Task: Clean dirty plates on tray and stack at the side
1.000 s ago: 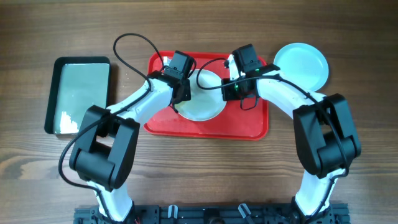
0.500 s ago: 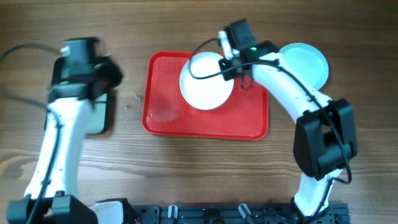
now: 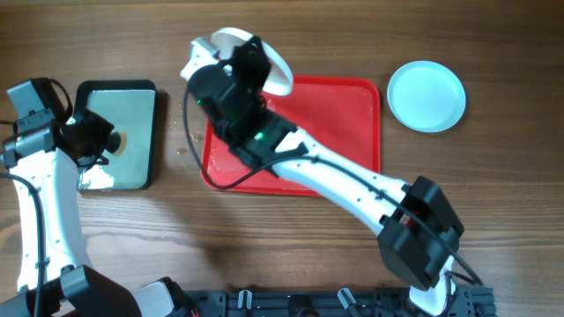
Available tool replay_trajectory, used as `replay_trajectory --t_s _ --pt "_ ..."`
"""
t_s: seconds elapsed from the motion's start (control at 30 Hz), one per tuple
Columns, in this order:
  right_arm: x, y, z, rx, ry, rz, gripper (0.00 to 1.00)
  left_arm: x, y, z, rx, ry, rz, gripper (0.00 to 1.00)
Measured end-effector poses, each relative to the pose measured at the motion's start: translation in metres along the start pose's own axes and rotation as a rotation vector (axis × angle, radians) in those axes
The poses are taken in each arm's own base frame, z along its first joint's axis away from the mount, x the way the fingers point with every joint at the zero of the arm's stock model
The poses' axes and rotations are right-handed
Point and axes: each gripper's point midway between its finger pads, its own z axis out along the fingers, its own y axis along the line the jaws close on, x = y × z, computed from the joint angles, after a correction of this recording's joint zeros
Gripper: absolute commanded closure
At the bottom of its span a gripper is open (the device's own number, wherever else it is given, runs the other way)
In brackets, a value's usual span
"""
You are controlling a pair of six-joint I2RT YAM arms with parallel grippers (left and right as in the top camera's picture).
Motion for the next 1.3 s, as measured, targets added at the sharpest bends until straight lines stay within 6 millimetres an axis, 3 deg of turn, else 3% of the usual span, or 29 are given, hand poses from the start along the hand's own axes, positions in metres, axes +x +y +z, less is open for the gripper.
replay_trajectory --t_s 0.13,0.37,0.47,0.53,0.7,0.77,0.87,1.03,1.1,1.2,1.3 --pt "-0.008 -0.003 -0.014 0.023 -0.002 -0.078 0.96 0.000 0.000 0.000 0.003 0.002 0.000 0.96" --pt "0.010 -0.005 -0.001 0.028 0.061 -0.017 0.96 0.002 0.001 0.002 0.000 0.007 0.000 0.96" --pt "0.034 0.015 0.013 -0.052 0.112 0.014 0.96 0.002 0.001 0.002 0.001 0.005 0.000 0.96" --pt "0.060 0.042 0.025 -0.187 0.148 0.041 0.96 0.002 0.000 0.002 0.003 0.005 0.000 0.96" --pt "0.136 0.095 0.066 -0.560 0.325 0.470 0.96 0.002 0.000 0.002 0.004 0.007 0.000 0.96" --pt "0.151 0.102 0.076 -0.667 0.360 0.618 0.96 0.002 0.000 0.002 0.004 0.006 0.000 0.96" --pt "0.157 0.109 0.079 -0.833 0.357 0.776 0.96 0.002 0.000 0.002 0.005 0.006 0.000 0.96" --pt "0.143 0.093 0.066 -1.104 0.240 0.983 0.96 0.002 0.000 0.002 0.005 0.006 0.000 0.96" --pt "0.143 0.086 0.064 -1.136 0.211 1.000 0.96 0.002 0.000 0.002 0.005 0.006 0.000 0.96" --pt "0.156 0.082 0.061 -1.107 0.242 0.950 0.96 0.002 0.000 0.002 0.005 0.005 0.000 0.96" --pt "0.162 0.076 0.059 -0.917 0.284 0.745 0.96 0.001 0.000 0.002 0.006 0.004 0.000 0.96"
